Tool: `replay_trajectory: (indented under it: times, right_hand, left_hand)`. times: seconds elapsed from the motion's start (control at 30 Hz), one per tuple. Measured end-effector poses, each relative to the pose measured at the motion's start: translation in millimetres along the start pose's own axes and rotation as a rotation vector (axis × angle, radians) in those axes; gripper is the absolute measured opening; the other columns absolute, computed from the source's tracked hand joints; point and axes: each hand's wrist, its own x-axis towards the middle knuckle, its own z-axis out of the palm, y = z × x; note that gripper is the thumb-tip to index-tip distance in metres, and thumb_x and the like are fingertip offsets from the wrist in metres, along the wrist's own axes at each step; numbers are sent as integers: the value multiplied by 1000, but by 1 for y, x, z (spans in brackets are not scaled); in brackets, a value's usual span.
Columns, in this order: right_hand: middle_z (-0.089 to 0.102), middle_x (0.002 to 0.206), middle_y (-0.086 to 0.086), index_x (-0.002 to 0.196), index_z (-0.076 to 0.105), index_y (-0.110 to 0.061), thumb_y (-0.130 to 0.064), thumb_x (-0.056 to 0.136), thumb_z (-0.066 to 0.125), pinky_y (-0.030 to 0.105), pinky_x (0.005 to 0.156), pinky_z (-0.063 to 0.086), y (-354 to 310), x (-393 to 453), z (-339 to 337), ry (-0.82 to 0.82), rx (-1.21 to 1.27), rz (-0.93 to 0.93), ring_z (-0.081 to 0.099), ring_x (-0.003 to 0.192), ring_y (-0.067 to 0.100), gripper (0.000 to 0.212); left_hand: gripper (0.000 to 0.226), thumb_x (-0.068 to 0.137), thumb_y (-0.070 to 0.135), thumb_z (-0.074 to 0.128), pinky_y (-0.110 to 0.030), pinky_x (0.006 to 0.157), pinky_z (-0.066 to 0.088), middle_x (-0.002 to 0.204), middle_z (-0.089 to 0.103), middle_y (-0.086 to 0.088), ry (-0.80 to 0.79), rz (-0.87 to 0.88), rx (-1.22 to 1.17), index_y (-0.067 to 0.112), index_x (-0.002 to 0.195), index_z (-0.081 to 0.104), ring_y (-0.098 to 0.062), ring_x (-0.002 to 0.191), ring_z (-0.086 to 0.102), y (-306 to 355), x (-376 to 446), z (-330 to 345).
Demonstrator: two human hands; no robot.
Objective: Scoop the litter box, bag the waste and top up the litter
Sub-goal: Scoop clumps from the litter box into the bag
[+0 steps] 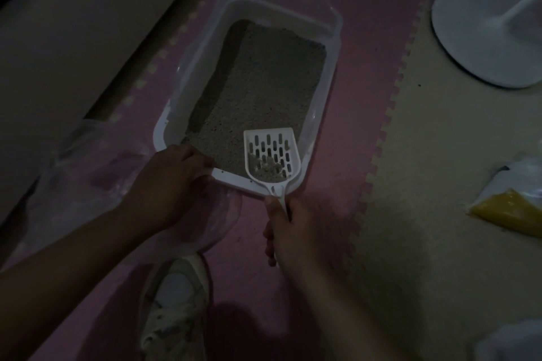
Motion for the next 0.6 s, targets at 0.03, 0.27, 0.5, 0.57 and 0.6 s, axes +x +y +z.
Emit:
replay_trajectory:
  times: [0.03, 0.27, 0.5, 0.57, 0.6]
  right_hand:
    - [56, 60, 1, 79, 53, -16, -40, 101, 54, 28, 42, 42, 0, 0, -1, -3, 10, 2, 50, 44, 17, 32]
    - [57, 62, 2, 80, 54, -16, -40, 101, 54, 28, 42, 43, 2, 1, -1, -11, 20, 8, 51, 46, 19, 32]
    - [58, 62, 2, 80, 55, -17, -41, 100, 54, 28, 43, 44, 2, 1, -2, -15, 28, -7, 52, 47, 19, 32]
    - [57, 61, 2, 81, 55, -16, -41, 101, 54, 28, 43, 44, 3, 0, -3, -25, 34, 9, 51, 46, 18, 31]
    - [57, 61, 1, 80, 55, -17, -40, 101, 54, 28, 42, 43, 4, 0, -3, -27, 40, 7, 51, 46, 17, 31]
  left_hand:
    - [31, 85, 23, 63, -41, 74, 51, 107, 67, -11, 1, -2, 8, 14, 113, 71, -34, 91, 63, 1, 0, 0]
    - [31, 84, 22, 65, -42, 73, 52, 107, 67, -11, 15, 18, 3, 13, 113, 71, -34, 89, 63, 1, 1, 1]
    - [30, 85, 15, 72, -42, 75, 51, 108, 66, -12, 34, 15, 6, 13, 115, 70, -34, 93, 63, 0, 0, 6]
    - [30, 85, 19, 66, -41, 75, 51, 108, 67, -12, 39, 15, 8, 13, 114, 71, -34, 93, 63, 0, -1, 5]
    - [29, 86, 17, 68, -41, 75, 51, 108, 67, -12, 39, 14, 11, 13, 114, 71, -34, 93, 63, 1, 0, 4]
